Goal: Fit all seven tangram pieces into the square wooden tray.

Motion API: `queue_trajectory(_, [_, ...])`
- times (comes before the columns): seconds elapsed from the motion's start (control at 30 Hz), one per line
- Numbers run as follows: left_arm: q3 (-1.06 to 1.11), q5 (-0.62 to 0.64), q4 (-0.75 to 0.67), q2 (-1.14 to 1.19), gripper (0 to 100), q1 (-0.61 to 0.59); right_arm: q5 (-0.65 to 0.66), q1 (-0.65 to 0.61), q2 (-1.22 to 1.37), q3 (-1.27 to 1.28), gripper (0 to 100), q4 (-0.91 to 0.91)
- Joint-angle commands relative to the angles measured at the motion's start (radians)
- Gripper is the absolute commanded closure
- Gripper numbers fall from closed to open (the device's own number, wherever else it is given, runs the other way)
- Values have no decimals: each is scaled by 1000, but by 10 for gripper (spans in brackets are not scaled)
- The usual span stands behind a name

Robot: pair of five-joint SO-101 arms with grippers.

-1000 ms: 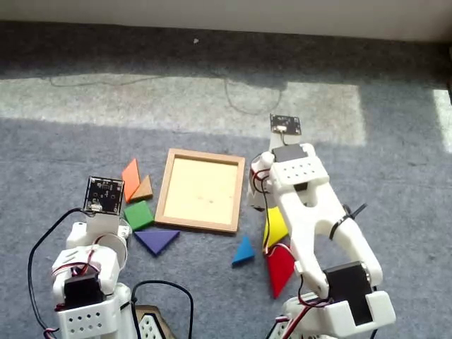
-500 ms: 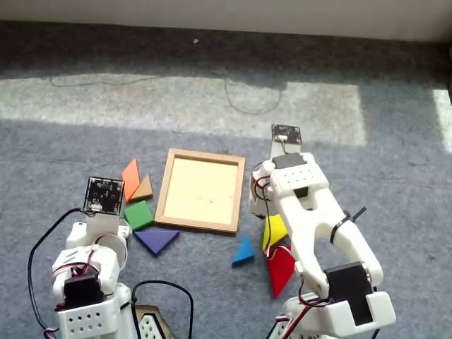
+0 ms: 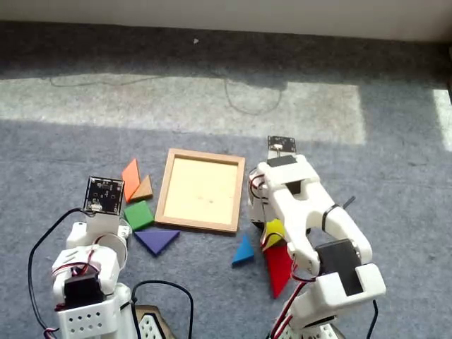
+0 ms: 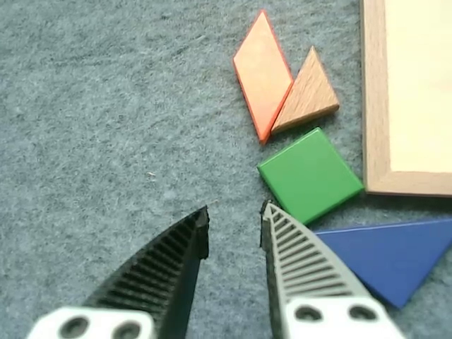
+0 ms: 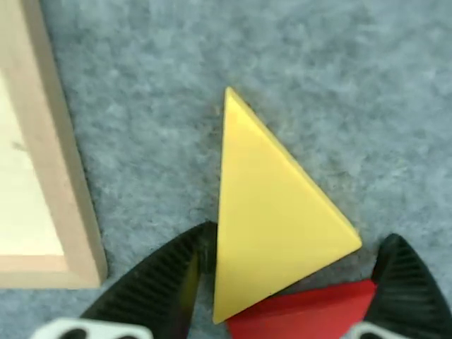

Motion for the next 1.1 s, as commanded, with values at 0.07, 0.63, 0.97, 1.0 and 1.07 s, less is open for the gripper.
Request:
queue_trajectory(0.07, [-4,-11,0,-36,852,-10,-3,8,-15,2,714,-16])
queue_trajectory(0.63, [-4,-11,-2,-36,852,-10,9,10,-255,1,753,113])
queue_trajectory(0.97, [-4,-11,-2,-36,852,-10,137,16,-50,-67,637,119])
queue_trajectory(1.0, [-4,-11,-2,-36,852,-10,147,16,-24,-88,637,119])
queue_trajectory(1.07, [-4,-11,-2,-36,852,-10,166,16,27,-133,637,119])
